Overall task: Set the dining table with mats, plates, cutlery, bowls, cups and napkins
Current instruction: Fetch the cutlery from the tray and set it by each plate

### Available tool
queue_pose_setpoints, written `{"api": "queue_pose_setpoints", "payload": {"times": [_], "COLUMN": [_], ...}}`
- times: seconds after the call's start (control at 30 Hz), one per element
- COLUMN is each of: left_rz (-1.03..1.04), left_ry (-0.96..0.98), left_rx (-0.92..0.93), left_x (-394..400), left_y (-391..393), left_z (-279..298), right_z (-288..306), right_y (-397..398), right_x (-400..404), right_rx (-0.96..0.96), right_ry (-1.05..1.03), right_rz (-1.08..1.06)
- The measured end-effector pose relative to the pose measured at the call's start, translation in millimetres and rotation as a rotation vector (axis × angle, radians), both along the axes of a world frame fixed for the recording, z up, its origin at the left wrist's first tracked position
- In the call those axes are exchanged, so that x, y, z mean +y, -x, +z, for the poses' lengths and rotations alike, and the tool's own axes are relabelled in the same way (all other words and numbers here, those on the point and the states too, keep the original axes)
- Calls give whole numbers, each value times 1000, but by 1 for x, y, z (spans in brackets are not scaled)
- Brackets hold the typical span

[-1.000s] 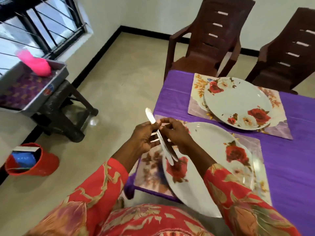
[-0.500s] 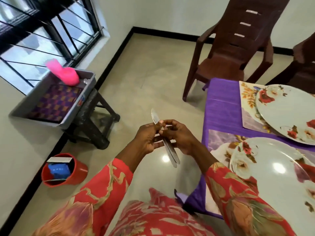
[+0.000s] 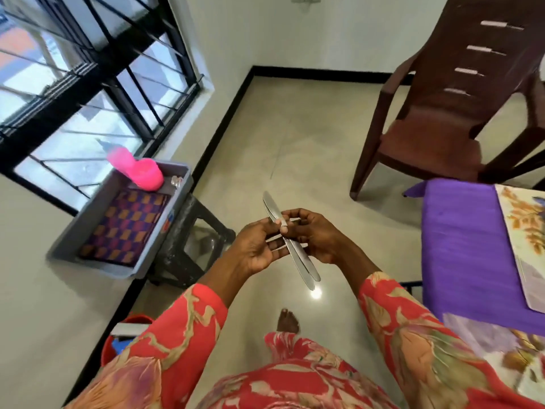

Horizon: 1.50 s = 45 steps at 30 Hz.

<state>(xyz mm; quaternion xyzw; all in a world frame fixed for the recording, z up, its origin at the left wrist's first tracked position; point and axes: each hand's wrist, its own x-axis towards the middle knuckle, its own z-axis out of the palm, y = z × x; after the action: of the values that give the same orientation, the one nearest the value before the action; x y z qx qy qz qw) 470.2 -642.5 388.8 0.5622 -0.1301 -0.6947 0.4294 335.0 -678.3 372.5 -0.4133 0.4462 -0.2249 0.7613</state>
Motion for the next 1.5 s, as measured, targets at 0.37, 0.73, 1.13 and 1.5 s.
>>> {"api": "queue_pose_setpoints", "payload": {"times": [0.37,0.73,1.13,1.5], "left_rz": [-290,-653,-1183,-1466], "left_ry": [65,31,-10,-8], "left_rx": [7,68,23,72], "left_x": [-182,-336,-502,-540], "left_y": [14,119,259,373], "left_z": [12,-2,-4,1], "right_z": [11,-4,-8,-11], "right_y": [26,126,226,309], "right_x": [-151,-243,-348,-367], "right_rx": [-28,-67,-156,-167], "right_ry": [-1,-10,-71,-7], "right_rz": [-207,-602,-1039,-1324]}}
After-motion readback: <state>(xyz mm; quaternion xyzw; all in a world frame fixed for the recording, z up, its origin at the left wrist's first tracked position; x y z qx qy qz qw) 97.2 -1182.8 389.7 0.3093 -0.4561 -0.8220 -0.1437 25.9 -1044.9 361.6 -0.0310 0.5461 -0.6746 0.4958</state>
